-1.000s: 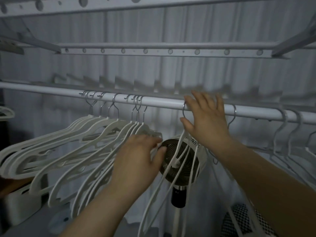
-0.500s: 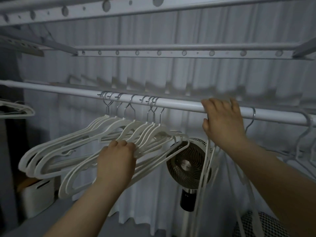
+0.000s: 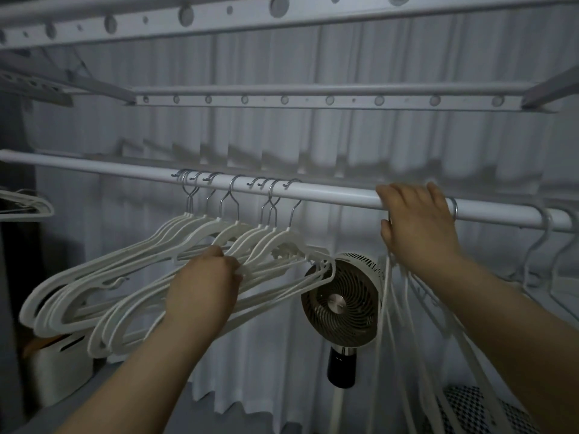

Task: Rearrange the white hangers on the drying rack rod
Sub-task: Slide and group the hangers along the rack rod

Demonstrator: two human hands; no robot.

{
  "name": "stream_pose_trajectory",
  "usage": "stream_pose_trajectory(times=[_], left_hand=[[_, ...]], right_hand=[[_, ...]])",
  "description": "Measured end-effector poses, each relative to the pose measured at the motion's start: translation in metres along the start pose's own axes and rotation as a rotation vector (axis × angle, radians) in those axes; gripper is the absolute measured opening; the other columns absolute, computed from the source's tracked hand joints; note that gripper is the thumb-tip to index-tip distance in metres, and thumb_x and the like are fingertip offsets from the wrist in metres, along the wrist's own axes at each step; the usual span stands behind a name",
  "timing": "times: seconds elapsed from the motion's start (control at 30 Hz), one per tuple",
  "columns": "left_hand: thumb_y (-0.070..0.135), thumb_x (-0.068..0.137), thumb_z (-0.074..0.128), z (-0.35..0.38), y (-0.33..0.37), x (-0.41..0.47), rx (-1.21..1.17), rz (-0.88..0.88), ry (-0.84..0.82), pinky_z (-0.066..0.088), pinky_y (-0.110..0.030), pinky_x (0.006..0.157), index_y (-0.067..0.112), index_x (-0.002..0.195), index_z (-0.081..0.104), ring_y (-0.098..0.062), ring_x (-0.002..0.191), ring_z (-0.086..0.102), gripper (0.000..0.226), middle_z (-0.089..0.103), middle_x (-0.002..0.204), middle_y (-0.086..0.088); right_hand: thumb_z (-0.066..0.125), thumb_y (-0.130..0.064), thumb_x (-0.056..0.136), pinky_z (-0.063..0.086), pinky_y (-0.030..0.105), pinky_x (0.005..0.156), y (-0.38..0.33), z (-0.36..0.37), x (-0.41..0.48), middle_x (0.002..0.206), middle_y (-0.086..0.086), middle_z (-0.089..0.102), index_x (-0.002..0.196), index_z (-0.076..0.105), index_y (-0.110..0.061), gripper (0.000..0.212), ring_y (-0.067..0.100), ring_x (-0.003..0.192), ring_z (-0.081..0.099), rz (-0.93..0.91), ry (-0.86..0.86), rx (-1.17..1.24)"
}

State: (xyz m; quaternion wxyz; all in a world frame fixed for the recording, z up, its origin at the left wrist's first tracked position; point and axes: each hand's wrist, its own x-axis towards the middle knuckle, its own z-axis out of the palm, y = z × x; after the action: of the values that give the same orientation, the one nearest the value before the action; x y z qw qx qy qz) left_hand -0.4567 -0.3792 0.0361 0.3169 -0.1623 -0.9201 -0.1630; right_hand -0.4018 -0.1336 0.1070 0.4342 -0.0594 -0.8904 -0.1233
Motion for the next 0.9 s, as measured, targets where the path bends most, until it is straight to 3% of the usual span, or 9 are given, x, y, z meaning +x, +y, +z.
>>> stream_pose_trajectory(times=[0.27, 0.37, 0.47, 0.57, 0.67, 0.77, 0.83, 0.9], left_hand=[[0.025, 0.09, 0.047, 0.001, 0.024, 0.022, -0.027, 0.032, 0.024, 0.039, -0.029, 0.071, 0.013, 0.098, 0.064, -0.029, 0.101, 0.059, 0.023, 0.066, 0.104, -0.009], [0.024, 0.09, 0.048, 0.006, 0.038, 0.029, -0.028, 0.063, -0.016, 0.04, -0.03, 0.072, 0.011, 0.098, 0.064, -0.03, 0.101, 0.059, 0.022, 0.066, 0.103, -0.011], [0.021, 0.09, 0.048, 0.016, 0.045, 0.026, -0.031, 0.097, -0.065, 0.038, -0.029, 0.068, 0.011, 0.097, 0.064, -0.029, 0.097, 0.06, 0.021, 0.066, 0.101, -0.01], [0.024, 0.09, 0.047, 0.024, 0.041, 0.01, -0.051, 0.099, -0.118, 0.04, -0.03, 0.07, 0.011, 0.094, 0.064, -0.027, 0.096, 0.061, 0.022, 0.066, 0.099, -0.009], [0.024, 0.09, 0.048, 0.023, 0.025, -0.014, -0.108, 0.102, -0.146, 0.042, -0.03, 0.069, 0.012, 0.083, 0.063, -0.027, 0.089, 0.062, 0.02, 0.067, 0.09, -0.009], [0.024, 0.088, 0.05, 0.012, 0.005, -0.038, -0.138, 0.098, -0.165, 0.043, -0.029, 0.068, 0.015, 0.074, 0.061, -0.024, 0.085, 0.062, 0.02, 0.066, 0.084, -0.007], [0.026, 0.088, 0.051, 0.002, -0.009, -0.055, -0.117, 0.094, -0.168, 0.037, -0.025, 0.061, 0.022, 0.062, 0.053, -0.02, 0.082, 0.061, 0.027, 0.063, 0.078, -0.003], [0.028, 0.089, 0.05, -0.009, -0.026, -0.072, -0.105, 0.09, -0.152, 0.034, -0.022, 0.06, 0.021, 0.07, 0.06, -0.015, 0.082, 0.061, 0.023, 0.067, 0.084, 0.0]], right_hand=[[0.059, -0.011, 0.079, 0.007, 0.04, 0.111, 0.003, -0.004, -0.007, 0.136, 0.015, 0.046, 0.126, 0.048, -0.006, 0.048, 0.032, 0.126, 0.039, -0.023, 0.021, 0.036], [0.065, -0.005, 0.073, 0.018, 0.045, 0.108, 0.003, -0.007, -0.013, 0.125, 0.021, 0.055, 0.113, 0.058, 0.0, 0.041, 0.038, 0.119, 0.048, -0.062, 0.107, 0.093], [0.062, -0.006, 0.065, 0.023, 0.04, 0.099, 0.001, -0.01, -0.018, 0.109, 0.02, 0.065, 0.101, 0.064, 0.001, 0.037, 0.039, 0.103, 0.06, -0.151, 0.208, 0.075], [0.061, -0.007, 0.064, 0.03, 0.042, 0.099, -0.005, -0.009, -0.024, 0.106, 0.019, 0.067, 0.1, 0.066, 0.0, 0.037, 0.037, 0.101, 0.062, -0.234, 0.207, 0.128], [0.062, -0.008, 0.068, 0.037, 0.046, 0.1, -0.014, -0.009, -0.03, 0.11, 0.019, 0.066, 0.105, 0.065, 0.0, 0.038, 0.036, 0.105, 0.061, -0.267, 0.14, 0.202], [0.06, -0.015, 0.084, 0.021, 0.031, 0.109, -0.028, -0.014, -0.033, 0.134, 0.011, 0.051, 0.13, 0.047, -0.008, 0.048, 0.026, 0.127, 0.042, -0.215, -0.067, 0.304], [0.053, -0.025, 0.089, 0.011, 0.023, 0.106, -0.04, -0.015, -0.032, 0.145, 0.005, 0.038, 0.14, 0.03, -0.015, 0.057, 0.02, 0.134, 0.03, -0.226, -0.178, 0.318], [0.049, -0.033, 0.091, 0.012, 0.025, 0.105, -0.059, -0.019, -0.032, 0.15, 0.003, 0.029, 0.144, 0.02, -0.019, 0.062, 0.02, 0.136, 0.025, -0.197, -0.331, 0.356]])
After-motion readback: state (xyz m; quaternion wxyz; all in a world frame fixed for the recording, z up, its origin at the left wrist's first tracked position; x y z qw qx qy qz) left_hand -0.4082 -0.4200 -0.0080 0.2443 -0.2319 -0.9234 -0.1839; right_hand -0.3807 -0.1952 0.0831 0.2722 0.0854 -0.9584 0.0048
